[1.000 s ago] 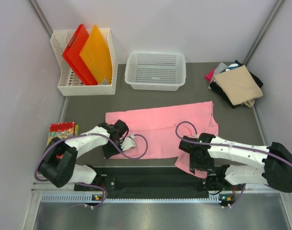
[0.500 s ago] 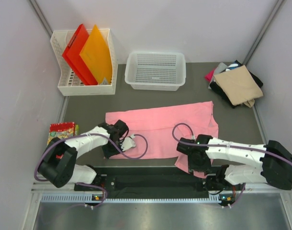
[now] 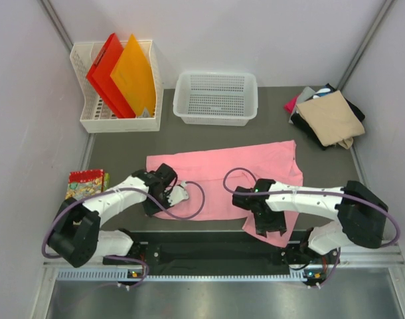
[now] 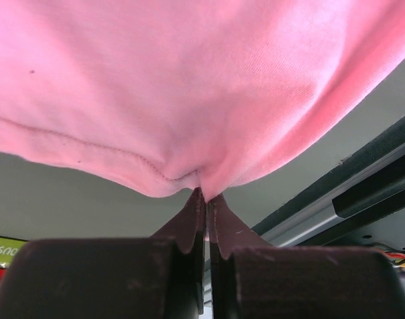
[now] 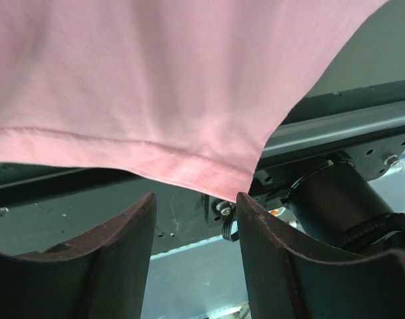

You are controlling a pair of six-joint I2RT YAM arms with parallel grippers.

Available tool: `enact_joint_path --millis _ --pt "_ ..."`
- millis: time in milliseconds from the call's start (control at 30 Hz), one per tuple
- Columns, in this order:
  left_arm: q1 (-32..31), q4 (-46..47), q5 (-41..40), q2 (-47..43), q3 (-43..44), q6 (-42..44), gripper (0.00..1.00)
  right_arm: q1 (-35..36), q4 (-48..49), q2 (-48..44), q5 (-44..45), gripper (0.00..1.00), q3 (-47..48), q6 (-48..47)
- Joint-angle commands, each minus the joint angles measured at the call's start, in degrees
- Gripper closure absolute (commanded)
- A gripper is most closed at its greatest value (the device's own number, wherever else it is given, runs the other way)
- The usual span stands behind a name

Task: Fold and stack the t-shirts
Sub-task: Grap the side of the flattened tshirt closest away from the robot with both arms

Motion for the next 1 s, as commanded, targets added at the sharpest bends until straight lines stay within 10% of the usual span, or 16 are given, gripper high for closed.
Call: enact_joint_path --millis 0,967 --pt "0.01 -0.37 0.06 -3.02 1.77 -0.67 1.00 0.80 -2.25 3.79 3.54 0.48 2.74 -2.38" --pt "1.33 -4.06 -3.11 -6.10 2.56 1.70 1.00 2.47 11.81 4.16 -4.55 0.59 -7.18 12.46"
